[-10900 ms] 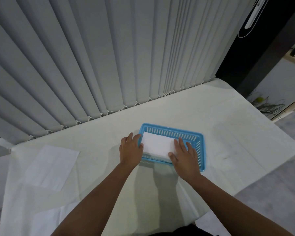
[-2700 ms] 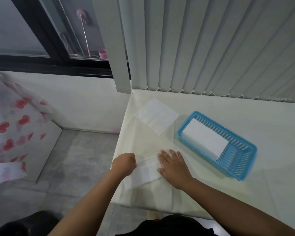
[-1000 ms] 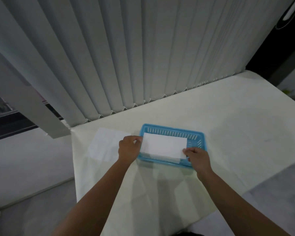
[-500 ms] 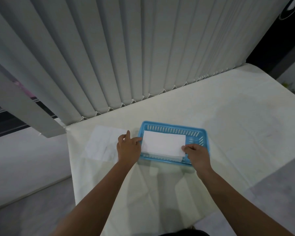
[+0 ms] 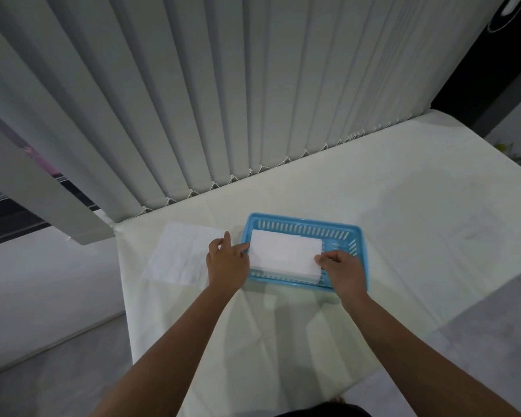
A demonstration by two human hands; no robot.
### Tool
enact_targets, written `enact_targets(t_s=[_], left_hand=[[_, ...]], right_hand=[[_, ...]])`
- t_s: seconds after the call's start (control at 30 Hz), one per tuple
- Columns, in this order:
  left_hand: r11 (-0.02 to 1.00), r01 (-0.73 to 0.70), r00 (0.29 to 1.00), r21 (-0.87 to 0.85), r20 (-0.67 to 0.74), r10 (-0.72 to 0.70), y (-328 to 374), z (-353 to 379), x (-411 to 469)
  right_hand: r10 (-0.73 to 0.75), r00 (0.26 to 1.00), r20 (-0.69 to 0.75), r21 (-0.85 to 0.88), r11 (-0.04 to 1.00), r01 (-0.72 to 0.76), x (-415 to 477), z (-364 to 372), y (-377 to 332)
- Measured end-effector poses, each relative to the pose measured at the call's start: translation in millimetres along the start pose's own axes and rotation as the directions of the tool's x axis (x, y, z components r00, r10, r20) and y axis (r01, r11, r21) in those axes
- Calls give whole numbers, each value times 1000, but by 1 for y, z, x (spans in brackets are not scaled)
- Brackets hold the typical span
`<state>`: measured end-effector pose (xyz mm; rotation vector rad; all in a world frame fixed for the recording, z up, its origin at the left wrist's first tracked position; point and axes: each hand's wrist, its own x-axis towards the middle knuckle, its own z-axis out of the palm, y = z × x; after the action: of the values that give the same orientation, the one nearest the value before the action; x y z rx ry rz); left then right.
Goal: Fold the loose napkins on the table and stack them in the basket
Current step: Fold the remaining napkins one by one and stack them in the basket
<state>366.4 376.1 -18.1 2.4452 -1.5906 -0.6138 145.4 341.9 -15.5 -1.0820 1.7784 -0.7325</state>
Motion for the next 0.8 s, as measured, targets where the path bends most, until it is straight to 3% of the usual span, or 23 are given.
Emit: enact_targets(t_s=[0.67,0.73,0.8], left_hand=[[987,-67,997,145,-26,72,1,5,-11],[990,-64,997,126,-41,69,1,4,-13],[995,-62,994,73,-83,68,-1,4,-14]], right_hand=[[-85,996,7,-168,982,85,-7,-1,8],[-177,984,-18,-234,958,168,-9,-1,7],[-369,929,-30,-376,865,331,-10,0,7]])
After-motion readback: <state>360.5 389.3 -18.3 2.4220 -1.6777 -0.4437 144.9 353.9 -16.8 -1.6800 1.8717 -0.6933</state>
